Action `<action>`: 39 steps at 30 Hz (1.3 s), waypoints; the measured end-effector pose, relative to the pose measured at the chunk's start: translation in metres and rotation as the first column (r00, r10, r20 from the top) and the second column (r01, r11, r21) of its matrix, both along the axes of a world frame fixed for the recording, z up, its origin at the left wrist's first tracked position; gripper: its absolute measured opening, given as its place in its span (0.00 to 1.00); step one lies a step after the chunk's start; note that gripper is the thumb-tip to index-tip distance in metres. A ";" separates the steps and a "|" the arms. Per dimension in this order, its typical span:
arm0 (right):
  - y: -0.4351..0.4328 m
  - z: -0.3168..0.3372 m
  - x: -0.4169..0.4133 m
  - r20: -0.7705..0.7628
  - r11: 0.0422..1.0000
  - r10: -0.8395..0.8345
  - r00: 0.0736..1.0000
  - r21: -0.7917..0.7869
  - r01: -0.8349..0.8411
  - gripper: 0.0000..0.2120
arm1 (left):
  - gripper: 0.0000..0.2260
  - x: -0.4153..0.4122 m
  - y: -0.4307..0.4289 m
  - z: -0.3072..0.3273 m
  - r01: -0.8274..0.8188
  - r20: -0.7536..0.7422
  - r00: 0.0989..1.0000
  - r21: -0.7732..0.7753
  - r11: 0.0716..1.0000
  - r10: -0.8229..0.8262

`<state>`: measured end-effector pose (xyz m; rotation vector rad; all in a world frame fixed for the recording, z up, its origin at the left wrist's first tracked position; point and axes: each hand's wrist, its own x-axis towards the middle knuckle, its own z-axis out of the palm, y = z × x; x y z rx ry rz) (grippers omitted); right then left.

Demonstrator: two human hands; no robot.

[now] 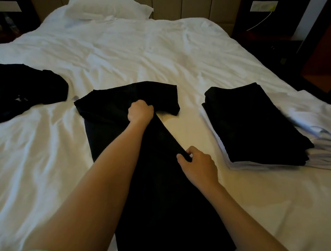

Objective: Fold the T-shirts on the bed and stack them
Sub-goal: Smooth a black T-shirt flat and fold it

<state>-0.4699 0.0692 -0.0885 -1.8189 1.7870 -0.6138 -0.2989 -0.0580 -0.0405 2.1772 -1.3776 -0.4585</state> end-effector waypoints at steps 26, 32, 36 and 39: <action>0.048 -0.009 -0.028 -0.334 0.998 0.055 0.941 -0.007 -0.061 0.24 | 0.21 -0.040 0.169 -0.068 0.287 0.093 0.956 -0.117 0.951 -0.278; 0.066 -0.008 -0.037 -0.391 0.996 0.028 0.920 0.088 0.007 0.24 | 0.21 -0.036 0.210 -0.076 0.367 0.197 0.912 0.005 0.930 -0.361; 0.081 -0.009 -0.034 -0.479 0.995 -0.047 0.876 0.059 0.085 0.23 | 0.22 -0.037 0.225 -0.077 0.388 0.243 0.885 0.089 0.917 -0.398; 0.089 -0.011 -0.036 -0.479 0.993 -0.074 0.875 0.049 0.111 0.23 | 0.22 -0.039 0.241 -0.078 0.377 0.251 0.885 0.104 0.920 -0.391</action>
